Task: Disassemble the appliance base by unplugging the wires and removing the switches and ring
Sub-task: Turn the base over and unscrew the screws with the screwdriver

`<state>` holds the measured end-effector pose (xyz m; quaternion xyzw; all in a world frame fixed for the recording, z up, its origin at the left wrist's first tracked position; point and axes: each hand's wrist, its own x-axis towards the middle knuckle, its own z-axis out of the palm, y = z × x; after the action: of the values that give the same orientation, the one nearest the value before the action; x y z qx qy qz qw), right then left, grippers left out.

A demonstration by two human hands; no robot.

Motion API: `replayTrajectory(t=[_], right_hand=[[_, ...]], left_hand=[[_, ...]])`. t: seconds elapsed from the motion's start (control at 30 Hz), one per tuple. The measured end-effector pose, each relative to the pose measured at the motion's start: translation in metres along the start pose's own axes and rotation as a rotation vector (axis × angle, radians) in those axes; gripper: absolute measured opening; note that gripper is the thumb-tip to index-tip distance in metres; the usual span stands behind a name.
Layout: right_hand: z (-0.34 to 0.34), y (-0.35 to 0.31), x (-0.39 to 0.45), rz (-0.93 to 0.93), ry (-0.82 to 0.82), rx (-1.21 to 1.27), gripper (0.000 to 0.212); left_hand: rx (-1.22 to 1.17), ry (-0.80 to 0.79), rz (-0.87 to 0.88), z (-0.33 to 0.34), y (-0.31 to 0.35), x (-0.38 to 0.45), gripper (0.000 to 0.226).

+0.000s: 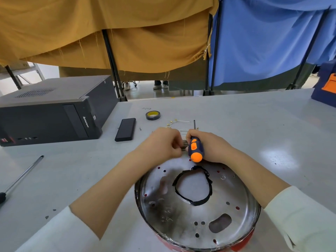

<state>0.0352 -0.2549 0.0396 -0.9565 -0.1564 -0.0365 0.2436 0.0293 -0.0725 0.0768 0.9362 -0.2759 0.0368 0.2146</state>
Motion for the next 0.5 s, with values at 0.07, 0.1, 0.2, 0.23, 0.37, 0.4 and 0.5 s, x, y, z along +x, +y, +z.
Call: replayTrajectory(t=[0.07, 0.1, 0.2, 0.23, 0.37, 0.4, 0.5], right_hand=[[0.002, 0.0, 0.001, -0.003, 0.002, -0.018, 0.033], [0.002, 0.0, 0.001, -0.003, 0.001, -0.025, 0.034], [0.003, 0.0, 0.0, -0.002, -0.001, -0.036, 0.036], [0.003, 0.001, 0.0, -0.002, 0.0, -0.04, 0.036], [0.004, 0.001, 0.0, 0.001, -0.01, -0.038, 0.034], [0.004, 0.002, 0.0, 0.003, -0.012, -0.037, 0.033], [0.006, 0.004, 0.001, 0.007, -0.013, -0.039, 0.032]], left_hand=[[-0.112, 0.09, -0.048, -0.015, -0.014, 0.004, 0.011], [-0.157, 0.114, -0.08, -0.021, -0.022, 0.007, 0.012], [-0.182, 0.128, -0.195, -0.026, -0.055, 0.023, 0.01], [-0.163, 0.119, -0.243, -0.024, -0.067, 0.03, 0.008], [-0.065, 0.072, -0.424, -0.007, -0.111, 0.05, 0.006], [-0.033, 0.06, -0.442, -0.002, -0.118, 0.055, 0.006], [0.103, 0.021, -0.434, 0.008, -0.127, 0.07, 0.005]])
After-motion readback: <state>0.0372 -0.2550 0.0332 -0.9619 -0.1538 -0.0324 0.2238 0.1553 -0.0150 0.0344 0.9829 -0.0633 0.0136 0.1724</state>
